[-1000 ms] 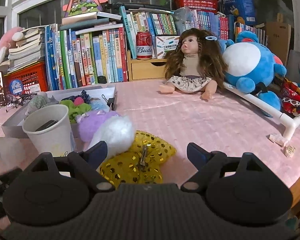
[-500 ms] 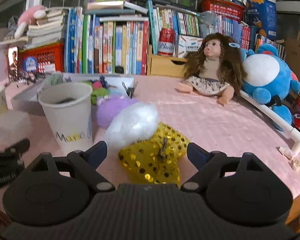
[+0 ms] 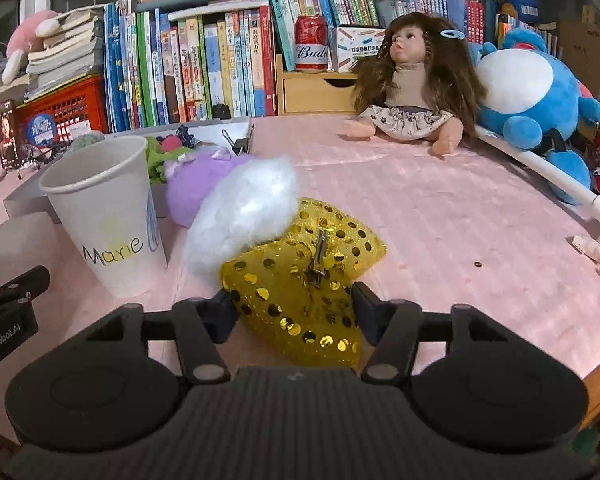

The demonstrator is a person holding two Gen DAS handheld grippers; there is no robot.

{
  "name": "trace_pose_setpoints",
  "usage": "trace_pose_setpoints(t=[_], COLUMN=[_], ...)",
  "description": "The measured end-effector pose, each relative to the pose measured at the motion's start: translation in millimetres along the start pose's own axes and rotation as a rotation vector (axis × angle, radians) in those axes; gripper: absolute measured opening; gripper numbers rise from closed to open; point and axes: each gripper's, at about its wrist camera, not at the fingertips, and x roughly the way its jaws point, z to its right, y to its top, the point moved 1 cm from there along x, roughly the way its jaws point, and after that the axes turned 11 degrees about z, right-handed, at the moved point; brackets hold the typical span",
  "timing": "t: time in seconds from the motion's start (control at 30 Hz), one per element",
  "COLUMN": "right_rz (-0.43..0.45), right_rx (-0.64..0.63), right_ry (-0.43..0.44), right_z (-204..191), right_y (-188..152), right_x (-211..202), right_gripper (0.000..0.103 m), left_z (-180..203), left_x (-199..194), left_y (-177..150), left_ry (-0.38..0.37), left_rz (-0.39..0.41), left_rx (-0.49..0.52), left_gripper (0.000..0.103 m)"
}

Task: Organize soft objects
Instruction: 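Grasp the white foam block with the left tool while the right tool grasps the gold sequin bow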

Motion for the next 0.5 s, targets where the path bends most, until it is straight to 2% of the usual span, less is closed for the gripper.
trace_pose_setpoints(t=[0.1,0.23,0.3,0.33,0.4,0.5], right_rz=[0.009,0.021,0.026,0.03,0.04,0.053], right_rx=[-0.001,-0.009,-0.008,-0.008,-0.018,-0.032], right_ry=[-0.007,-0.026,-0.029,-0.031,-0.043,-0.064], right_z=[0.5,2.2,4.0,4.8,5.3,5.3], right_y=[2.8,8.0,9.6,9.6,8.4,7.3], right_x=[-5.5,-15.9,-22.0,-23.7,-25.5,-24.2], right_gripper=[0.054,0.053,0.054,0.056,0.068,0.076], left_z=[-3.1,-8.0,-8.7,-8.9,-6.5,-2.2], left_x=[-4.5,-25.2,-35.3,-37.5,-38.5,-31.6], left_y=[1.4,4.1,3.7,3.6,3.3,4.0], left_ry=[-0.03,-0.095,-0.104,-0.102,-0.091,-0.067], left_rz=[-0.009,-0.019,-0.008,-0.005,0.01,-0.001], left_rx=[-0.018,-0.025,-0.014,-0.01,-0.004,0.008], left_gripper=[0.056,0.057,0.059,0.059,0.071,0.077])
